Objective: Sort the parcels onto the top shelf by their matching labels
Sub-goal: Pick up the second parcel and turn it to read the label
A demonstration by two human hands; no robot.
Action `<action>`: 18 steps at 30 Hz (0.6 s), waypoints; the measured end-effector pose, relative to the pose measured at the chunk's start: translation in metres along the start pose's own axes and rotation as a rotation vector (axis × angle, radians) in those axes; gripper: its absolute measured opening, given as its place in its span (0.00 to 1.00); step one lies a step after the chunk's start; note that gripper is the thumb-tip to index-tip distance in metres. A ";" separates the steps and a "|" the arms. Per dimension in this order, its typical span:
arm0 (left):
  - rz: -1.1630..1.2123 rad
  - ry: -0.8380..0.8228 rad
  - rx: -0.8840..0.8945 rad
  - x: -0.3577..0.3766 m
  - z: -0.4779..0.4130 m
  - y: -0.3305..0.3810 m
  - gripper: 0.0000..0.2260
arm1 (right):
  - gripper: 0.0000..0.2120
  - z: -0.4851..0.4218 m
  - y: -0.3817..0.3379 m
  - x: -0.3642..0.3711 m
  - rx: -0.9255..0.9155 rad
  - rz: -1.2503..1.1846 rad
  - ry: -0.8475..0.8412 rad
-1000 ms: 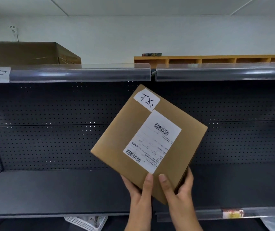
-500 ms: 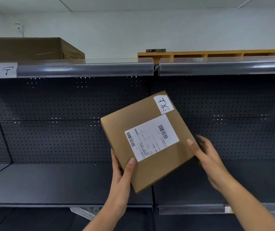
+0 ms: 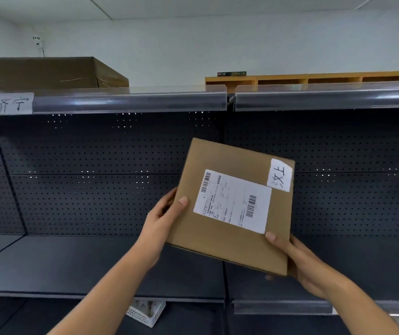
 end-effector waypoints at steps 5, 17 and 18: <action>0.153 0.198 -0.162 -0.002 -0.012 -0.006 0.21 | 0.41 0.003 0.025 0.023 -0.011 -0.149 0.065; 0.246 -0.075 -0.106 0.078 0.036 -0.037 0.50 | 0.34 -0.012 0.028 0.092 -0.095 -0.433 0.231; 0.210 -0.085 -0.067 0.083 0.039 -0.039 0.48 | 0.37 -0.013 0.030 0.100 -0.092 -0.413 0.242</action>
Point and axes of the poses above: each hand's wrist, its own z-axis away from the middle knuckle, its own x-axis out of the palm, y = z × x, the point moved 1 cm from there along -z, towards the middle knuckle, and after that the axes turned 4 degrees about x, right-handed, at the moved point
